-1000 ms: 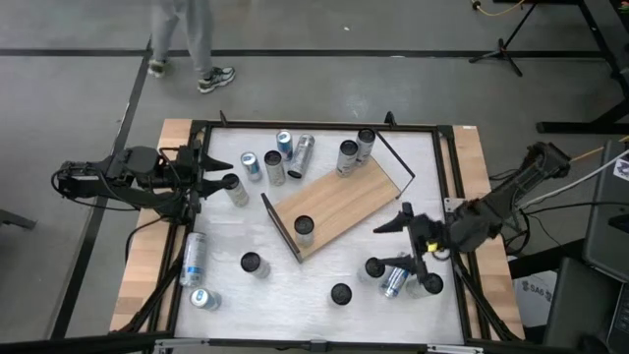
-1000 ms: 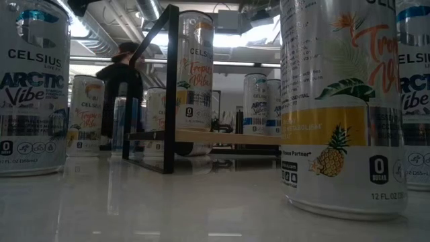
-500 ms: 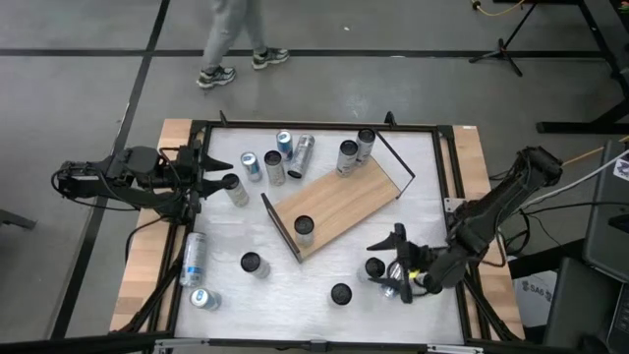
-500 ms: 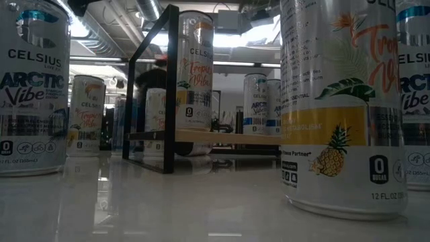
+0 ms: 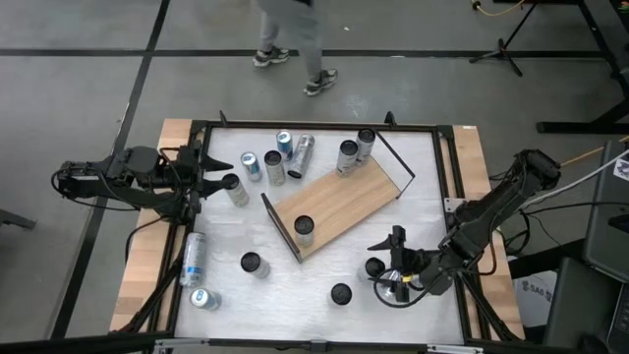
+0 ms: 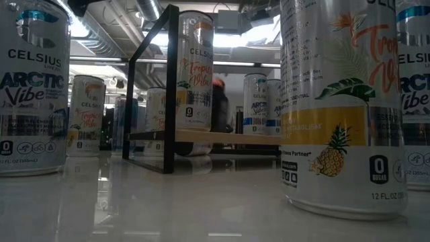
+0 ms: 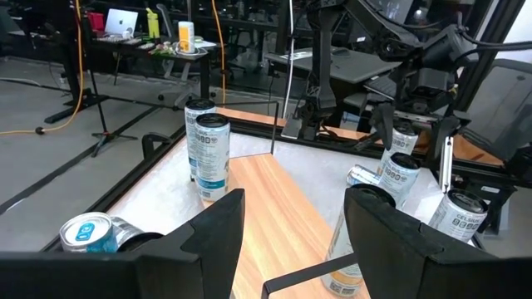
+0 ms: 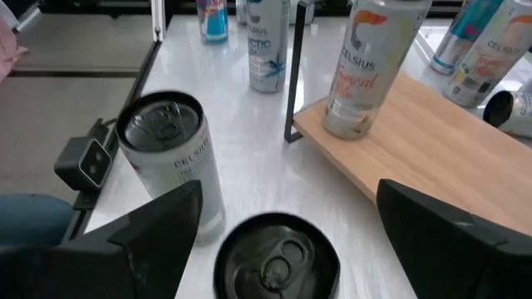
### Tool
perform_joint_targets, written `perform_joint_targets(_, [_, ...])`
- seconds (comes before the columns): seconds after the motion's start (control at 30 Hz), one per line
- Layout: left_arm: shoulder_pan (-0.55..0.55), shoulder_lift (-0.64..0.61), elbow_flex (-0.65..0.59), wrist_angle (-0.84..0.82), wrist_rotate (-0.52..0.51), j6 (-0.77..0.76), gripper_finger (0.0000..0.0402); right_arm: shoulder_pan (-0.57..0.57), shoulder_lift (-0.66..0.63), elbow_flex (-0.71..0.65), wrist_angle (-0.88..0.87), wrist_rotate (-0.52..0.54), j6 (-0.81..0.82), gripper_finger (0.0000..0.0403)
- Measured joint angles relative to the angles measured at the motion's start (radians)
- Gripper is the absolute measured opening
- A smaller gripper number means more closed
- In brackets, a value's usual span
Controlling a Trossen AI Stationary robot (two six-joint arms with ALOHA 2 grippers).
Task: Place canned beverage on shelf
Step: Put the white blue soda can on the shelf
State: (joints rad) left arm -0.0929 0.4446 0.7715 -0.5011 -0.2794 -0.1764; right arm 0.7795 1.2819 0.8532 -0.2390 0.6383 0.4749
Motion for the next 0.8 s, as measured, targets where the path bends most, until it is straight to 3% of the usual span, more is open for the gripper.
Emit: perform_joint_targets(0.8, [0.000, 0.000, 0.000, -0.001, 0.000, 0.000, 0.0199, -0.001, 0.113, 0.000, -0.045, -0.081, 0.079, 0.0353])
